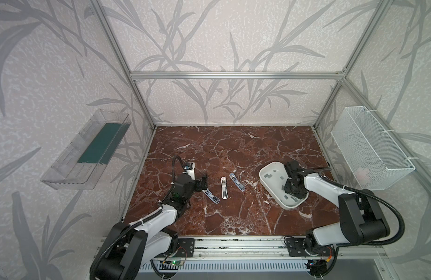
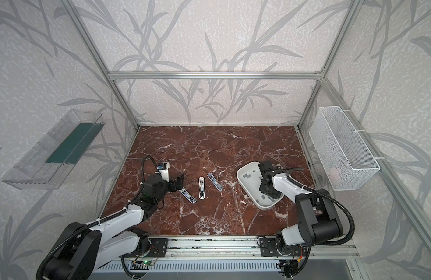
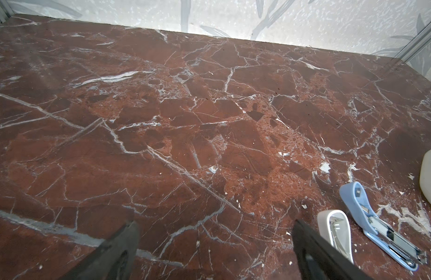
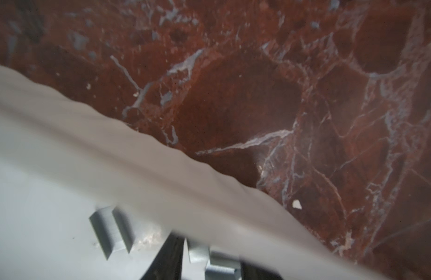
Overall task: Load the staples into the stapler
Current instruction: 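Lift the staple strip out of the tray with right gripper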
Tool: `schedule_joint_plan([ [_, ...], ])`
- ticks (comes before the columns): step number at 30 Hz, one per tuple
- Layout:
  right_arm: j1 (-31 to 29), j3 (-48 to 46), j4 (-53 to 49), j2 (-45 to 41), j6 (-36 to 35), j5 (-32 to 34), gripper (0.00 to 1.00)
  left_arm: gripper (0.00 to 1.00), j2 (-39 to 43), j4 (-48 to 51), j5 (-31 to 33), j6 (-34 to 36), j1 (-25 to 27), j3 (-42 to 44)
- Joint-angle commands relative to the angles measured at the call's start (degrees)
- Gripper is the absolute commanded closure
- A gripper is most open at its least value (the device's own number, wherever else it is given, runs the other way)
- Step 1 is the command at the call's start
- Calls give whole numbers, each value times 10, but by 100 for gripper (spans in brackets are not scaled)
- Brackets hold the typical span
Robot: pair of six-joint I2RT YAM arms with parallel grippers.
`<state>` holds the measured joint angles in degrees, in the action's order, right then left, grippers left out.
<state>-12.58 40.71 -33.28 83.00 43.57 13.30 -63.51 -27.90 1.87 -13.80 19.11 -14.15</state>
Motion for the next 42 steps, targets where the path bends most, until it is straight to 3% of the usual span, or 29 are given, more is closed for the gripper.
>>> schedule_joint_plan([
  [1,4,-11,10,-12,11,-11,61,1,-5,-6,4,6,4,-18],
  [24,5,-18,33,10,3,-2,81,1,-7,-6,4,11,9,-20],
  [35,4,-12,15,-17,-2,-8,90,1,-12,-4,8,13,12,-23],
  [42,-14,19,-17,-78,-26,12,91,1,-19,2,11,13,13,-29],
])
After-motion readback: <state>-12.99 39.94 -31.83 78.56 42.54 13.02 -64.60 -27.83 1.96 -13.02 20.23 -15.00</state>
